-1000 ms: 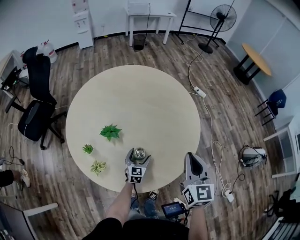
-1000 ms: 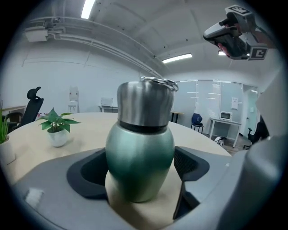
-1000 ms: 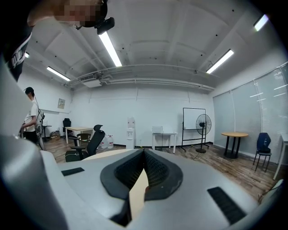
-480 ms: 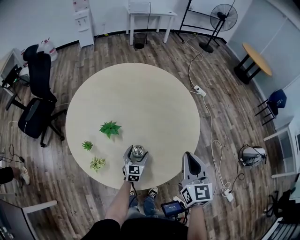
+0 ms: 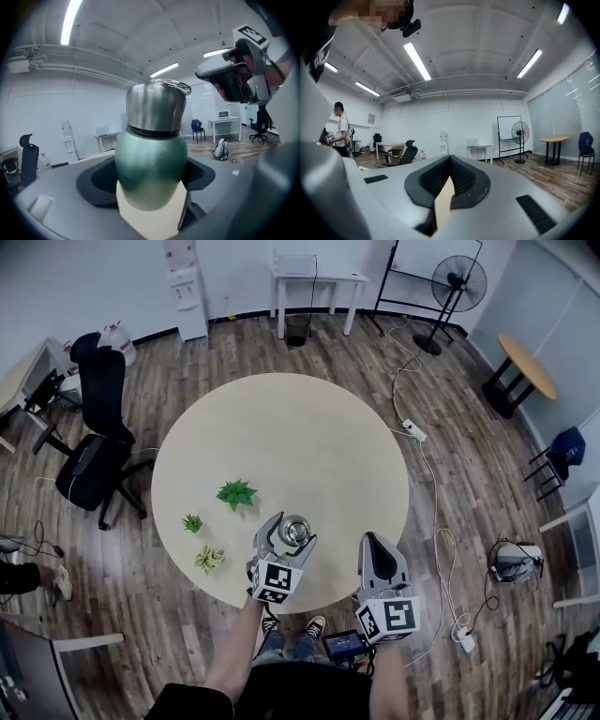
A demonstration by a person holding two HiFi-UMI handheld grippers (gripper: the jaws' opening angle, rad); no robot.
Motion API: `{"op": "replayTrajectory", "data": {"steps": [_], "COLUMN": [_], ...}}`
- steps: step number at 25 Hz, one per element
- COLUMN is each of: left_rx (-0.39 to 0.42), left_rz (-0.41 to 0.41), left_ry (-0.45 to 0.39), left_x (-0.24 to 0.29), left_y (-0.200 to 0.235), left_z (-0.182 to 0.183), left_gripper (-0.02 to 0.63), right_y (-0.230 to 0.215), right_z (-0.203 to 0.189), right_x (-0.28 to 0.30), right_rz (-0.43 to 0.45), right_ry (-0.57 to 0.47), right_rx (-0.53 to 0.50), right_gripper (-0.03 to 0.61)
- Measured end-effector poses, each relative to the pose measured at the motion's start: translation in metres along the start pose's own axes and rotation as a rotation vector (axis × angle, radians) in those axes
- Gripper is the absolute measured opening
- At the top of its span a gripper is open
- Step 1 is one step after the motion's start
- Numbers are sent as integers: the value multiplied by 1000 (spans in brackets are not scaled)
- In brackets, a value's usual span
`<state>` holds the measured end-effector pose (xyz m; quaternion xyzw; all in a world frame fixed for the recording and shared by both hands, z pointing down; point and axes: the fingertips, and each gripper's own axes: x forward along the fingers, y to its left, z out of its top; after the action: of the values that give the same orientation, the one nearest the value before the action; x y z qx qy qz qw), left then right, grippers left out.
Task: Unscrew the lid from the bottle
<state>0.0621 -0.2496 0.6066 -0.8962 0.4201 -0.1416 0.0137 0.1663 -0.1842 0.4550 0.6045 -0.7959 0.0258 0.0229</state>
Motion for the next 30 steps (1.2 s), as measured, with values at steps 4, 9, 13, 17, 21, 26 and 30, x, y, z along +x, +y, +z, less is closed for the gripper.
{"op": "replayTrajectory", "data": {"steps": [4,9,13,17,21,26,30], "left_rx": [50,111,116,119,123,124,139], "left_rz": [-11,-53,-62,-63,-64,-65,-68], "left_ry": [7,28,20,27,33,30,27], "left_x": [-18,-39,-47,-50,-53,-56,-59], "left_y": [-2,-16,-23,-25,-26,-24,-25], "left_z": [49,89,100,100,99,104,108], "left_gripper": [380,380,380,381,382,382,382], "right_y": [7,11,14,17,29,53,69], "right_z": [21,50,65,70,73,77,76], "right_x": [2,-2,-7,-11,-14,-15,-16], "right_rz": [34,82,108,122,179,295,375], "right_ry": [-61,-143,-173,-184,-192,-177,-149], "right_rx": [24,74,72,64,33,-11,-27], "right_gripper": [3,3,3,3,79,283,338]}}
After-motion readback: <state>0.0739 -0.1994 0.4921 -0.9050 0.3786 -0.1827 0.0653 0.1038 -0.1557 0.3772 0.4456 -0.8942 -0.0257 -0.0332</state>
